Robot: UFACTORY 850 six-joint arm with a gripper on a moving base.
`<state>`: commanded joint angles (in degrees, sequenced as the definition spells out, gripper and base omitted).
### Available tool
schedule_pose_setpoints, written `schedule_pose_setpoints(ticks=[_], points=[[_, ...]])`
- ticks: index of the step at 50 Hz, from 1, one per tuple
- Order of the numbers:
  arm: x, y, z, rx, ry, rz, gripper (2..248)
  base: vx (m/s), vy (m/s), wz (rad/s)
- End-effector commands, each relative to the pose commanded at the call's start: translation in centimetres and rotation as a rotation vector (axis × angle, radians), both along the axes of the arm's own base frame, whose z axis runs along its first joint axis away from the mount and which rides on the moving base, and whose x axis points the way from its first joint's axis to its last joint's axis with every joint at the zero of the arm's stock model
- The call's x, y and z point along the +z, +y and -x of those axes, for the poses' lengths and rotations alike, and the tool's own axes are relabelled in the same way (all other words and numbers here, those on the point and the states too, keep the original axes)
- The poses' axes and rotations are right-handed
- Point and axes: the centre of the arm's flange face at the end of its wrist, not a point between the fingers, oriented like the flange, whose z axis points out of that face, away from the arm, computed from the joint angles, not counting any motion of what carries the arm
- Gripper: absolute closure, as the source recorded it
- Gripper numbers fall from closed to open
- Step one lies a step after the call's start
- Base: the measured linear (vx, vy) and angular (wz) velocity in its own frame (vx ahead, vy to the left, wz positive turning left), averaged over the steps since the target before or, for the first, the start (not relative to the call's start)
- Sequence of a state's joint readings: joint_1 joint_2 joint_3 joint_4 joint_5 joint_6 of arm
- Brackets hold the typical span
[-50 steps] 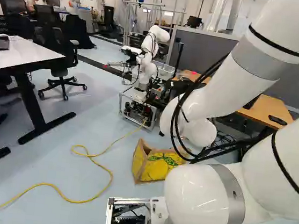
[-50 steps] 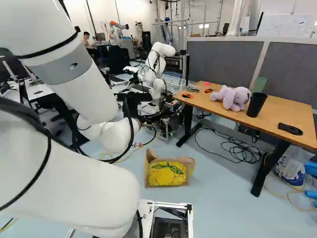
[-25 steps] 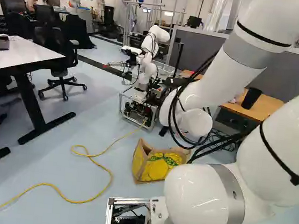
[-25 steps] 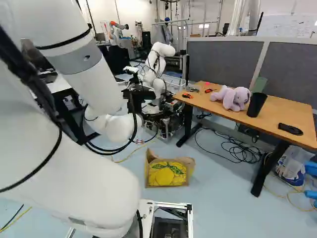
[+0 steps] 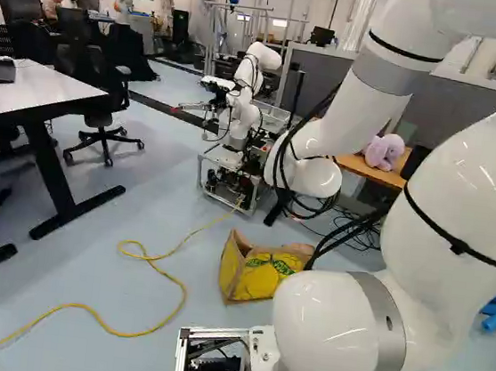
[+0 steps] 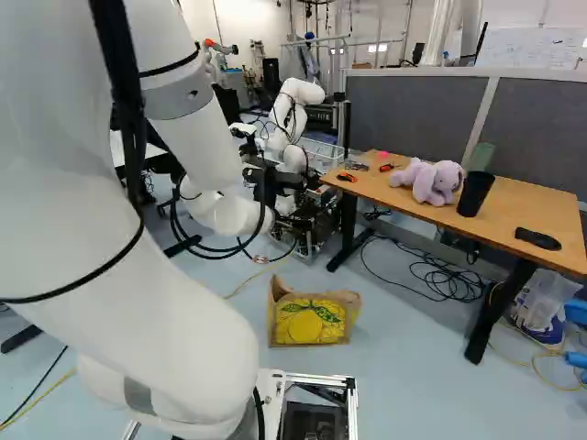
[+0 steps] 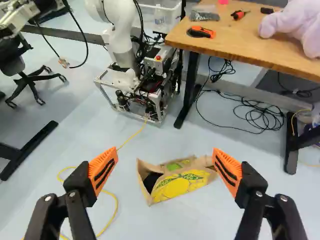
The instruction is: Pick up the bag on the ground and place it on the table
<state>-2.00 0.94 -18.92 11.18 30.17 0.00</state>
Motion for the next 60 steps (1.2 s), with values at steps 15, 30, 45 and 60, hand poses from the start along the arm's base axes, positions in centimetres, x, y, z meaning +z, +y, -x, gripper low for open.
schedule_pose_setpoints(ticks=[15, 30, 45, 60], points=[[-0.9, -0.5, -2.1, -0.081, 0.141, -0.069, 3, 0.000, 0.000, 0.000], [-2.0, -0.9, -4.2, -0.157, 0.280, -0.152, 3, 0.000, 0.000, 0.000], [-4.0, -1.9, -7.4, -0.199, 0.345, -0.183, 3, 0.000, 0.000, 0.000], [-6.0, -3.2, -10.8, -0.223, 0.363, -0.188, 3, 0.000, 0.000, 0.000]])
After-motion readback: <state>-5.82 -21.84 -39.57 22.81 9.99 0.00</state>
